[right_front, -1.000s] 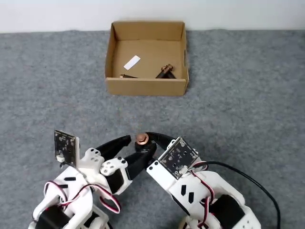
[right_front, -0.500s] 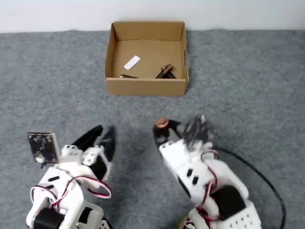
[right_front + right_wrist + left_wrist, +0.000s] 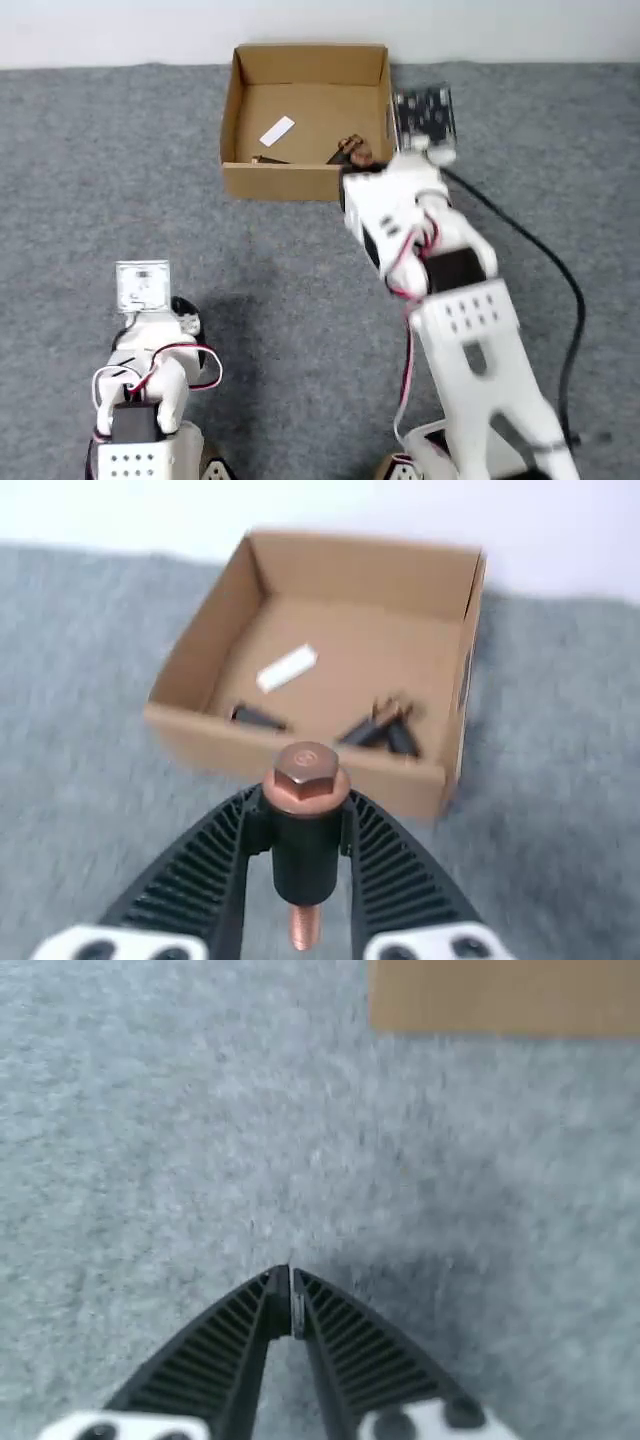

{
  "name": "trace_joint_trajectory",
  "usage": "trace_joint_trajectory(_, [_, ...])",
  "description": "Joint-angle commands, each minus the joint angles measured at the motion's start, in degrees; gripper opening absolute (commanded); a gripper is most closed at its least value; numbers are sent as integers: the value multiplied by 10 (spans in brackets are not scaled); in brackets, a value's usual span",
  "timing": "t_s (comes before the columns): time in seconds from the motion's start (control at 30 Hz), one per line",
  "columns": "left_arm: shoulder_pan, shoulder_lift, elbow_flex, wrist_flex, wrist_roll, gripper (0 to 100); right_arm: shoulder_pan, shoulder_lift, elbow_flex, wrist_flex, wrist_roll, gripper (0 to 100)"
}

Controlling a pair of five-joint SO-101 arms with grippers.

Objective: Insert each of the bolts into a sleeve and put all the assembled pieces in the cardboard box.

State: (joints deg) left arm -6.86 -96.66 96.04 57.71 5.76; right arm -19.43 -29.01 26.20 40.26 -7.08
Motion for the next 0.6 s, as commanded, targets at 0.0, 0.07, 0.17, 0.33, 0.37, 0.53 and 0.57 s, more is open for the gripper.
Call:
trace_joint_trajectory(0.0, [-4, -4, 7, -37, -24, 5, 6, 87, -107, -50, 20, 9])
trace_joint_trajectory(0.07, [0, -4, 7, -45, -26, 5, 6, 137, -149, -63, 32, 9])
trace_joint_trajectory(0.17, [0, 0, 7, -41, -24, 5, 6, 207, -210, -77, 43, 9])
trace_joint_trajectory(0.33, [-3, -4, 7, -1, -24, 6, 6, 321, -294, -118, 77, 9])
trace_joint_trajectory(0.37, [-4, -4, 7, 2, -24, 6, 7, 341, -308, -128, 85, 9])
trace_joint_trajectory(0.53, [-4, -4, 7, 4, -23, 6, 5, 429, -382, -145, 120, 9])
trace_joint_trajectory(0.57, [-4, -3, 7, 4, -23, 6, 5, 445, -396, -144, 126, 9])
